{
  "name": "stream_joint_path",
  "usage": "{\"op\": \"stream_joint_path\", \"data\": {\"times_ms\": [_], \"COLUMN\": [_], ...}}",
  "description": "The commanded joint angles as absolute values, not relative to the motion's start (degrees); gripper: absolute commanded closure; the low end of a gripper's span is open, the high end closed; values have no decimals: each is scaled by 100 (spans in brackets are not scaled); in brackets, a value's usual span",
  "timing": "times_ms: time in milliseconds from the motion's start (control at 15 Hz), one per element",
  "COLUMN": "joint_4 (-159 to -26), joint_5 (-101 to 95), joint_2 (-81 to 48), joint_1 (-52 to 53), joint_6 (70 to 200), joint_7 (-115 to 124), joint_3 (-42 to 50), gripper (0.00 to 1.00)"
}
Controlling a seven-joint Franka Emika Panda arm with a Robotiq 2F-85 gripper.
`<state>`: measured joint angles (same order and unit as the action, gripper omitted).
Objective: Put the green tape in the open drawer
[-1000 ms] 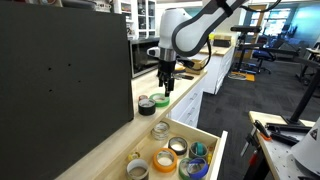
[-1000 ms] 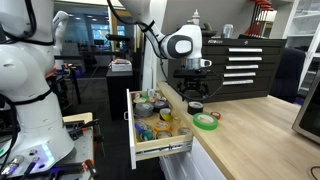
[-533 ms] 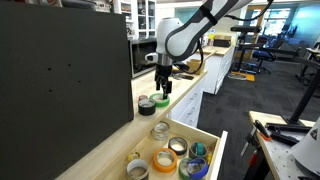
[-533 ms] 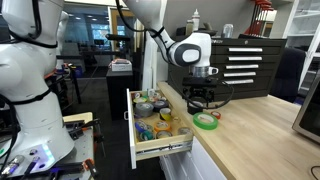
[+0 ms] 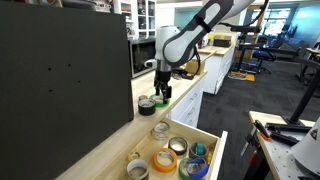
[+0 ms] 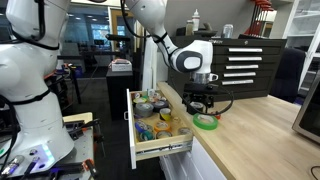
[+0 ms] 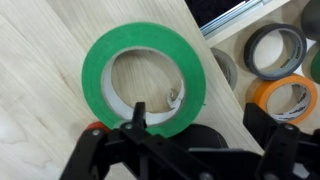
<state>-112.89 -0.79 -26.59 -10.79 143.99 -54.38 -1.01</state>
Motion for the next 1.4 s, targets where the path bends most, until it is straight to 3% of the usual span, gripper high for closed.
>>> {"op": "stream_joint_path", "data": {"times_ms": [0,667,733,800,1333], "joint_4": [-11266,-11314,-11320,-11332,-11439], "joint_5": [90,283,309,311,322], "joint_2": [-2722,-2940,-2956,-2970,-2869], "joint_1": [-1304,-1473,-1495,-1499,-1541], "joint_6": [14568,14706,14708,14743,14963], "joint_7": [-5805,-6070,-6083,-6085,-6141], "joint_3": [-284,-320,-341,-349,-421], "gripper": [0,0,25,26,79]}}
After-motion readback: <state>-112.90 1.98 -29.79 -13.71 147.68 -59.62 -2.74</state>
